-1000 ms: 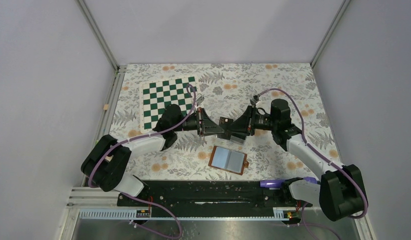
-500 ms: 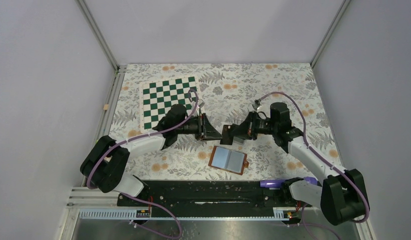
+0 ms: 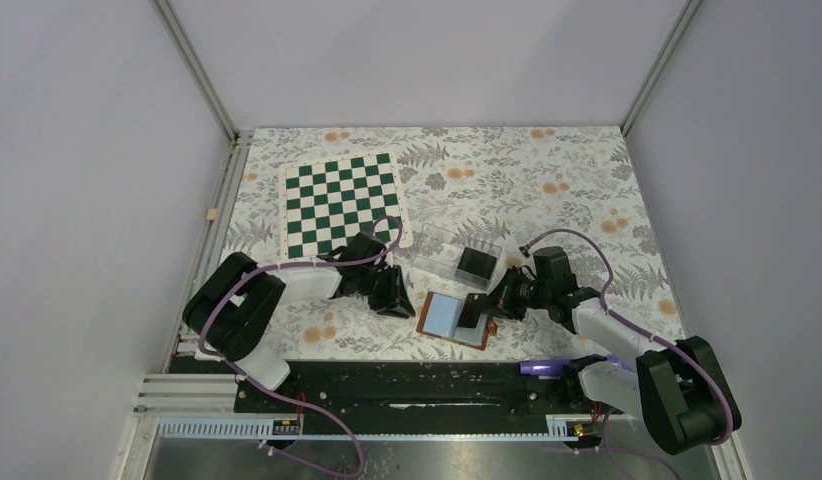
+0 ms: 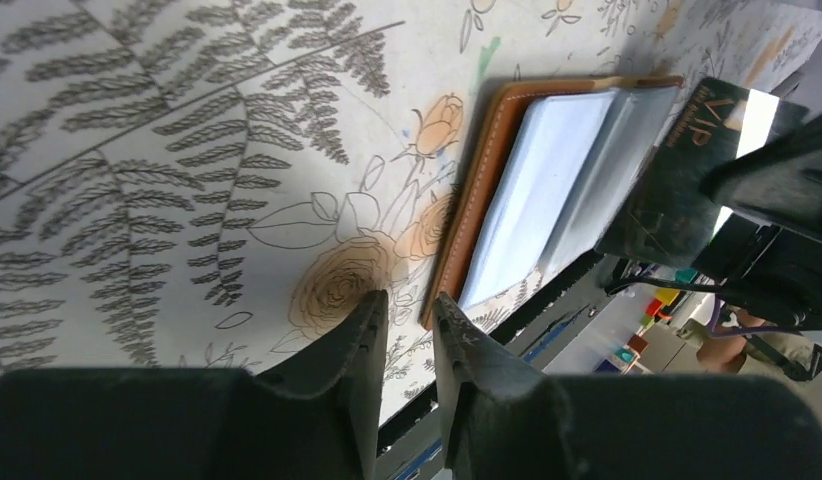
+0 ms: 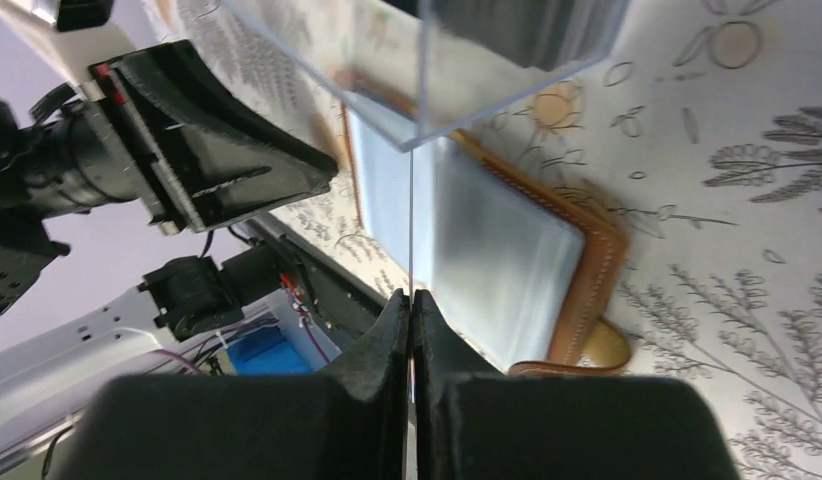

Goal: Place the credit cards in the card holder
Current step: Insert the credit card into the card holder.

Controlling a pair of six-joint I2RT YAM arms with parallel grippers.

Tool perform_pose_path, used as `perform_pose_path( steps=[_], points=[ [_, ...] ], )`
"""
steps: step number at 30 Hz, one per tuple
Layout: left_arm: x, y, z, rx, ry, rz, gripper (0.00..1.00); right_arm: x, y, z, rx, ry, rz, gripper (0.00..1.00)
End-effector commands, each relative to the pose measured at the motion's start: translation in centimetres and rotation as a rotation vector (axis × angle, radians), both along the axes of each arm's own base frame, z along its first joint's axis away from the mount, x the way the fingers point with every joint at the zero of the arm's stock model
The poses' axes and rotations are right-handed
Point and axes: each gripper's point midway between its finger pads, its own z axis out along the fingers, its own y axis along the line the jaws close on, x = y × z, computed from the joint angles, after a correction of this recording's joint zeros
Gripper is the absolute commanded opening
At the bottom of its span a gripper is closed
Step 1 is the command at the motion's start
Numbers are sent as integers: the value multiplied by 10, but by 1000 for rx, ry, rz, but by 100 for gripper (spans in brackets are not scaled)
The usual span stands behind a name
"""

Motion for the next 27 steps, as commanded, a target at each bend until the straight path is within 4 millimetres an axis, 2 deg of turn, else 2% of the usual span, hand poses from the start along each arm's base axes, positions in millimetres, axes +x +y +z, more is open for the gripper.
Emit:
perform_pose_path(
  steps=[1, 8, 14, 27],
  points=[
    [-11, 1, -20, 28, 15, -9, 23, 11, -7, -14, -72, -65, -35, 0],
    [-40, -23, -26, 2, 52, -77, 10, 16, -14, -23, -130, -88, -41, 0],
    [-51, -25, -31, 23, 62, -79, 0, 16, -13, -27, -133, -86, -31, 0],
    [-49, -26, -40, 32, 76, -60, 0, -5, 0, -27, -31, -24, 54, 0]
  ],
)
